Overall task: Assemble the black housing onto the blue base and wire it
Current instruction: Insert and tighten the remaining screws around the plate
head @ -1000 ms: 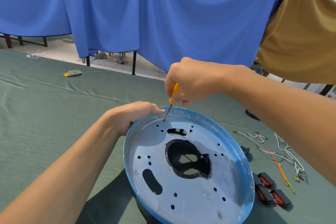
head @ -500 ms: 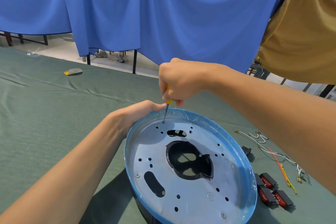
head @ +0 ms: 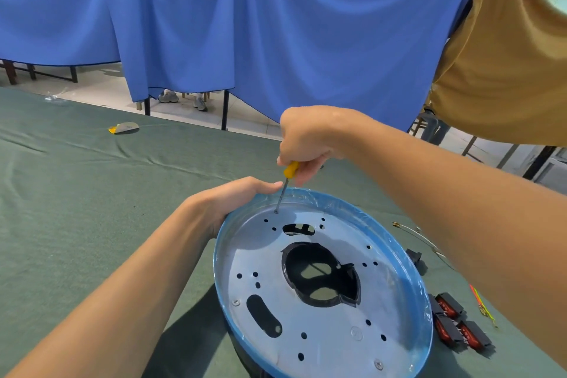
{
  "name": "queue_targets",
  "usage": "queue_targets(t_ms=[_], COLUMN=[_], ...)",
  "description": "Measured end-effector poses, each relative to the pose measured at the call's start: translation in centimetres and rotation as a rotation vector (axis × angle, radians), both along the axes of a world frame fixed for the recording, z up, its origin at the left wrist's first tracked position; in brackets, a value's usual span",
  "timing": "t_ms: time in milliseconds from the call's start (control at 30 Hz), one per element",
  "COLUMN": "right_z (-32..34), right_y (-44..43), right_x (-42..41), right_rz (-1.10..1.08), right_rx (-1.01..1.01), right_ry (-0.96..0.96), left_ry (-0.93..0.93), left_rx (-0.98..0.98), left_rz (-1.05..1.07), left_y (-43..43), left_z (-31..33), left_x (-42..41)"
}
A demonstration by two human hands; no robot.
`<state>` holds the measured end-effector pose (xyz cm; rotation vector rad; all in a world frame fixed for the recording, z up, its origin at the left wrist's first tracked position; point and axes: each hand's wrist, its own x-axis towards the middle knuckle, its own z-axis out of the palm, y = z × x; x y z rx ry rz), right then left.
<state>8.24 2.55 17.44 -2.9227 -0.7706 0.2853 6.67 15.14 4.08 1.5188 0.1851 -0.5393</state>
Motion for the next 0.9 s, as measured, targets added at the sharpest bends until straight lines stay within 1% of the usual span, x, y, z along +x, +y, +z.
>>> queue_targets(t_ms=[100, 133, 167, 233, 300, 400, 500, 633, 733, 800, 900], right_z=[0.1, 0.1, 0.0, -0.9, -2.4, -5.3, -8.1, -11.1, -12.4, -12.6, -12.1], right_y=[-3.4, -4.9, -6.5, -9.7, -12.6, -15.9, -18.0, -18.8, -18.5, -18.6, -19.1], right_x=[-0.1, 0.0, 0.2, 0.6, 1.0, 1.4, 1.3, 1.0, 1.0, 1.2, 1.6], right_rz=[0.009, 0.013, 0.000, -0.065, -0.160, -0.296, -0.392, -0.513, -0.576, -0.590, -0.567], right_rx=[0.048, 0.099, 0.207, 0.500, 0.712, 0.906, 1.064, 1.214, 1.319, 1.348, 1.392], right_ry=[-0.047, -0.053, -0.021, 0.078, 0.112, 0.080, 0.073, 0.026, 0.013, -0.026, -0.064], left_ry=[0.002, -0.002, -0.016, -0.072, -0.110, -0.109, -0.093, -0.078, -0.062, -0.077, -0.196], left_rx=[-0.004, 0.023, 0.074, 0.199, 0.296, 0.397, 0.448, 0.432, 0.380, 0.339, 0.244], left_rz=[-0.062, -0.068, -0.052, 0.022, 0.060, 0.048, 0.025, 0.043, 0.088, 0.155, 0.337], left_y=[0.1, 0.1, 0.0, -0.2, -0.4, -0.3, -0.1, -0.3, -0.3, -0.4, -0.8], left_z=[0.6, 0.8, 1.0, 1.1, 1.0, 0.8, 0.6, 1.1, 2.2, 3.2, 4.3], left_x=[-0.5, -0.6, -0.7, -0.8, -0.7, -0.5, -0.2, -0.3, -0.6, -0.8, -1.1])
